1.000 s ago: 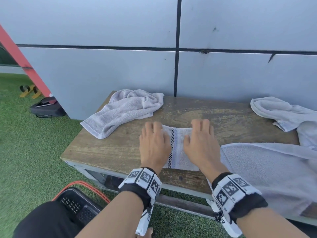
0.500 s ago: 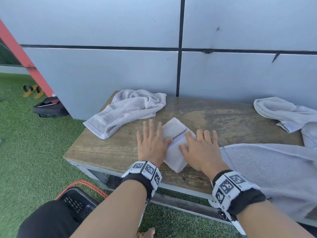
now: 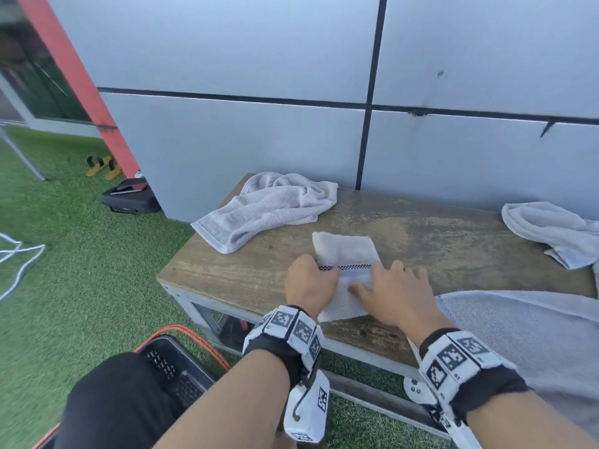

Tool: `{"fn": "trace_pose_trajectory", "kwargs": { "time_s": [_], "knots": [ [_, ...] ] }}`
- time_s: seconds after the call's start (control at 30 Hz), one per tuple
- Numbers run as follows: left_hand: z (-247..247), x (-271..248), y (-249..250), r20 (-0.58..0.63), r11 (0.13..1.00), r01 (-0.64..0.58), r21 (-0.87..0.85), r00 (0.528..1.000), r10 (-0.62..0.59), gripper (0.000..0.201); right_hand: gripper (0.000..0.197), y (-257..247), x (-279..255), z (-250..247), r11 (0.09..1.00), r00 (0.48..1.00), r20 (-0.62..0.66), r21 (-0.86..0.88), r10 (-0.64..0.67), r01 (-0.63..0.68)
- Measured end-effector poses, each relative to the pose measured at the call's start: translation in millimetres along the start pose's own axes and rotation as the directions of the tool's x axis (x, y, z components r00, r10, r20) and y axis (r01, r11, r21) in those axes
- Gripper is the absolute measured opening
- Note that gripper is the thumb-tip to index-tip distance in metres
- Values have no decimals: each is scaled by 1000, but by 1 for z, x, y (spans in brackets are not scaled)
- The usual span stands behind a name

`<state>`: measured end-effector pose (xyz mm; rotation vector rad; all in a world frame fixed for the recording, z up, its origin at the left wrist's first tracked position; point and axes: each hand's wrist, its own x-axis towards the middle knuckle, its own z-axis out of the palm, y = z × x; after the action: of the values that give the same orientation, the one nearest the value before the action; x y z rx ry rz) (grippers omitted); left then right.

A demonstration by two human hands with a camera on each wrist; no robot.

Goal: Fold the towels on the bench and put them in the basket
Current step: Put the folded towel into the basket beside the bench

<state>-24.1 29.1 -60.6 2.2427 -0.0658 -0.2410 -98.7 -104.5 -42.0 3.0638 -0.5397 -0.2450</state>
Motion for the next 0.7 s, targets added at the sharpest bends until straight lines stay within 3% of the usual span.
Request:
{"fn": "trace_pose_trajectory", "kwargs": {
  "time_s": [0.07,0.17,0.27,0.37,0.43,0.5,0.7],
  "knots": [
    [-20,-3,12,41,986,-9,-168,999,16,13,60,-3,2,-11,997,1000,-9,70,-18,18],
    [-59,-13,27,7,963,-93,-254,995,98,15,49,-18,8,-27,952,998,-32,299,-58,65],
    [-108,-24,29,-62,937,-150,-316,989,137,17,55,-47,13,-48,720,997,3,692,-82,57],
    [-161,-39,20,-97,889,-168,-426,985,140,22,60,-86,12,-70,445,988,18,894,-155,53],
    [-198,-53,10,-131,866,-165,-472,985,116,22,49,-115,10,-81,345,973,-1,935,-233,84],
    [-233,-69,-4,-188,872,-161,-463,979,81,26,24,-145,3,-93,315,948,-71,933,-310,173],
    [-334,-128,-59,-337,931,-71,-359,940,-58,34,25,-235,-39,-133,289,814,-207,864,-543,412]
  ]
}}
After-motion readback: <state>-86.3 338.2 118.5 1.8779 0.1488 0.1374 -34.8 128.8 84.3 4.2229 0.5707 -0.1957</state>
